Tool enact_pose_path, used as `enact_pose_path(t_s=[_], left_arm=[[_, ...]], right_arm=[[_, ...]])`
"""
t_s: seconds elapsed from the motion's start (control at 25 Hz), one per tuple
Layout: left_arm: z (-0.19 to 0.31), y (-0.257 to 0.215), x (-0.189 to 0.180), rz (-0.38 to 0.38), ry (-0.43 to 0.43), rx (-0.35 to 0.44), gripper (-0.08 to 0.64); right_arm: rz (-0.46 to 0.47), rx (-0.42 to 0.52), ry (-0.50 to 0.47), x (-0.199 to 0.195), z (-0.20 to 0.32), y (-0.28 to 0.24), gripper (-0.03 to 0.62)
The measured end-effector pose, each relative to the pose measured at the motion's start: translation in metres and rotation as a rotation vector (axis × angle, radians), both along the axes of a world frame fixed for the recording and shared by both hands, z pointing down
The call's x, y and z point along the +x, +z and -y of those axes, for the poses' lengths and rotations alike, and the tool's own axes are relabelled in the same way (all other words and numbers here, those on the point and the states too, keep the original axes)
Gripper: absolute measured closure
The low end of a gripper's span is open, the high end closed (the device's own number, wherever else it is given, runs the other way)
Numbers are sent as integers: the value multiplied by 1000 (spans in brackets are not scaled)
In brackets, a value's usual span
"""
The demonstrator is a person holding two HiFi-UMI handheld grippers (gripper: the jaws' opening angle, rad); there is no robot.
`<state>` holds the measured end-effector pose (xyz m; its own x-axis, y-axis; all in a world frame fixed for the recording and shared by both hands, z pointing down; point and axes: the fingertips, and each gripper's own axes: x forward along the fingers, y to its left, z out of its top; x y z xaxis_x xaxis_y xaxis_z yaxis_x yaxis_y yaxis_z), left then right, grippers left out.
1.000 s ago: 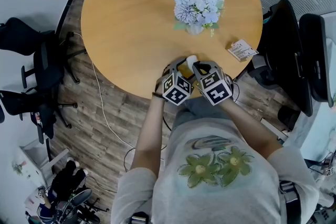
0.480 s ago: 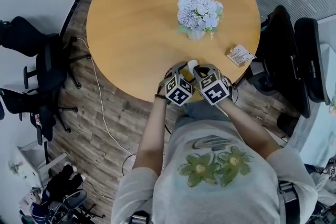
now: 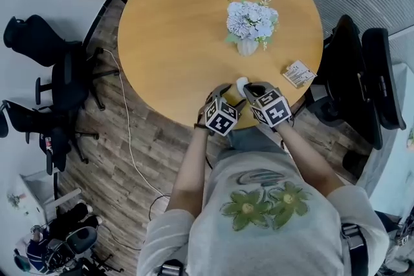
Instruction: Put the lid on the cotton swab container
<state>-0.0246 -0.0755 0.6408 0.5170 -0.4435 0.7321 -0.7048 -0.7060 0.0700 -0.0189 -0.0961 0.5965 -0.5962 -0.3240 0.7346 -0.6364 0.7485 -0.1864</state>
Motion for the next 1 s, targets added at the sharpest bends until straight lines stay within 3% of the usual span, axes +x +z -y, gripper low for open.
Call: enact_pose_path(t_s=[0.16,0.52,0.72,0.84,1.0], left_arm=[[0,-22,-13,-62,-103,39,259],[13,-96,-38,-165,-308,235,323],[19,-130,-45,-218,-382,297,433],[21,-140,-48,-212,-414,323,544],[20,-145,-47,-183,-424,332,558]], right_arm=[[51,52,42,2,2,-12,591],[200,190,116,4,5,-65,591],[257,265,139,6,3,-90,592],[289,296,147,9,-1,-102,592],[314,342,152,12,-3,-114,594]])
